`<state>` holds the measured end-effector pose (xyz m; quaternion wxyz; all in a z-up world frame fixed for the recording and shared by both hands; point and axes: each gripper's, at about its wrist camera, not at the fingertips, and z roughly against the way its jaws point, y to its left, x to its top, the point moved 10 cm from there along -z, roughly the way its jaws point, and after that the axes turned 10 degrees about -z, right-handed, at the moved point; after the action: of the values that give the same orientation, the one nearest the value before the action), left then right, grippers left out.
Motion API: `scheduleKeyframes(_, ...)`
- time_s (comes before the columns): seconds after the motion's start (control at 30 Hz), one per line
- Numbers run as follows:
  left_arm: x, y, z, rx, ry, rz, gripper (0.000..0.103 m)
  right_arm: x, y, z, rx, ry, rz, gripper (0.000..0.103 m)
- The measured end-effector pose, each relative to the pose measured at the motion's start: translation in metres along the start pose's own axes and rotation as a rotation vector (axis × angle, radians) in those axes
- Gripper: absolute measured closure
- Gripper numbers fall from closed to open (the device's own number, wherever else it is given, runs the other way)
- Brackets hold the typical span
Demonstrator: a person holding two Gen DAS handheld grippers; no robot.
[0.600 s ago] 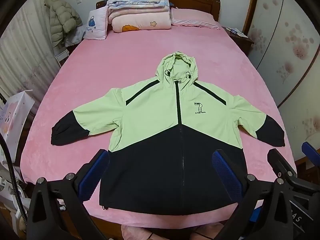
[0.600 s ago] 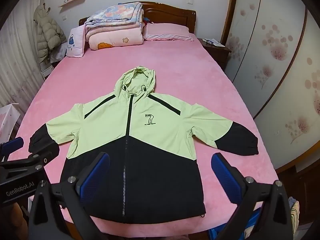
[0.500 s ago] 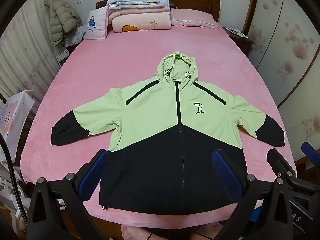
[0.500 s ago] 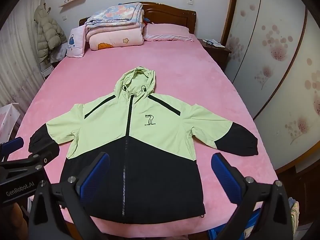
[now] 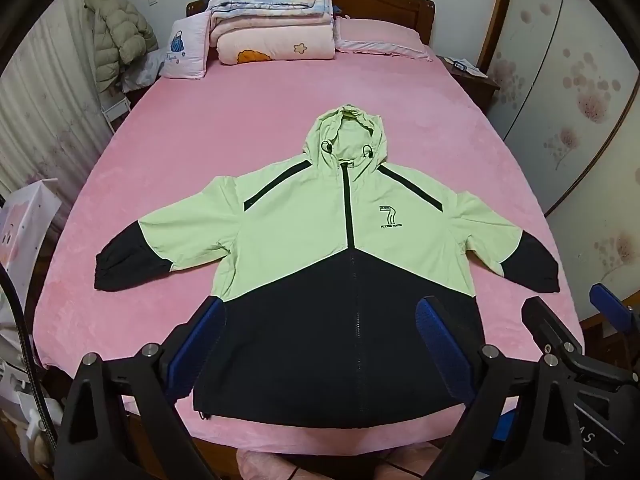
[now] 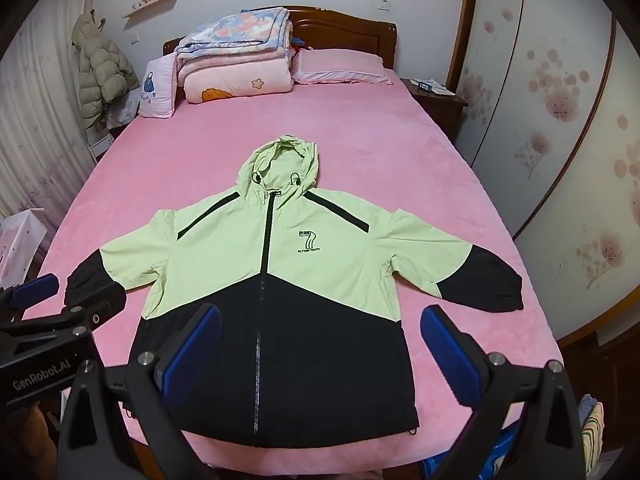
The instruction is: Fold large clothes
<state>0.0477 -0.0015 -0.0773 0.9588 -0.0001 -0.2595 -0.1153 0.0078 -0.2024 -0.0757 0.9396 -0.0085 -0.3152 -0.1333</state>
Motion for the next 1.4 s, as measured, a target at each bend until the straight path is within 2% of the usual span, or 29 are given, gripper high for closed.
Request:
scheduleKeyframes(0.13,0.002,-0.002,0.001,-0.002,-0.01,-0.005,0.011,0.001,0.002,0.0,0.001,-0.006,0.005,0.003)
scheduleKeyframes(1.4,-0.005,0.002,0.012,0.013,-0.037,-0.012,0.011,-0.002,0.003,0.014,0.005,-0.039,0.009,0.004)
